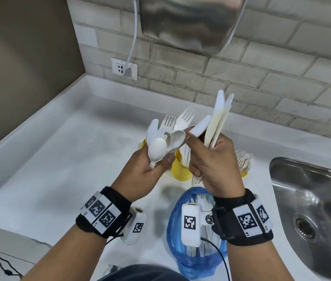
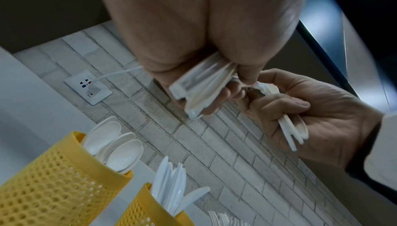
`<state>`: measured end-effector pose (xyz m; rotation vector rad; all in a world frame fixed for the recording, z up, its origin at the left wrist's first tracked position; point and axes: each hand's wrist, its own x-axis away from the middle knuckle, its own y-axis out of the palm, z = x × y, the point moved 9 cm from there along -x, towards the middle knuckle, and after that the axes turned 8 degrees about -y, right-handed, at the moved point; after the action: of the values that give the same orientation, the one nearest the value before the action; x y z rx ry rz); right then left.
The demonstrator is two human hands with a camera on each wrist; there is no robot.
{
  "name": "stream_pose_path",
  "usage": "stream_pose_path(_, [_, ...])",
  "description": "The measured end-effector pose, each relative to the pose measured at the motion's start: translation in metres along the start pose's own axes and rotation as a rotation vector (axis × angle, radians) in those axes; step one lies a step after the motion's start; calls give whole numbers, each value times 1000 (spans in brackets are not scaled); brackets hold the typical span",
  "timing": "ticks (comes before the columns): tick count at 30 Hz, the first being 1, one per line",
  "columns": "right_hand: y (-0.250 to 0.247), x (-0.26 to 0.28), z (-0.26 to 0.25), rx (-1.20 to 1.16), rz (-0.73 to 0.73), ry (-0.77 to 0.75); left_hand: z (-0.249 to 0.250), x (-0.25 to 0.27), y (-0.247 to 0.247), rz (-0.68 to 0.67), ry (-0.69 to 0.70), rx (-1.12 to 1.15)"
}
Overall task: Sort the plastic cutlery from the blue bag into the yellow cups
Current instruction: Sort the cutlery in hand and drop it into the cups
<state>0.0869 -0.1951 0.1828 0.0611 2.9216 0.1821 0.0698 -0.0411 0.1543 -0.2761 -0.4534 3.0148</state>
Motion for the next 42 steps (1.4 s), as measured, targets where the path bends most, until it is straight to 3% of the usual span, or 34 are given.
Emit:
stream_pose_path(3, [5,7,5,-70,16,16,0,2,-4,33,-3,2])
stream_pose_path(11, [9,18,-1,-197,120,-162,4,10,-9,74,-64,50])
stream_pose_path(22, [-21,38,14,-183,424,-118,6,24,6,49,-121,64])
stream_pose_path(29, [-21,36,17,-438,214,-6,11,27,31,-54,-150,118])
stream_pose_path(33, [-27,36,14,-520,155,0,23,29,41,-50,-135,119])
stream_pose_path(42, [-47,42,14,-426,28,112,31,37,64,-32,-127,105])
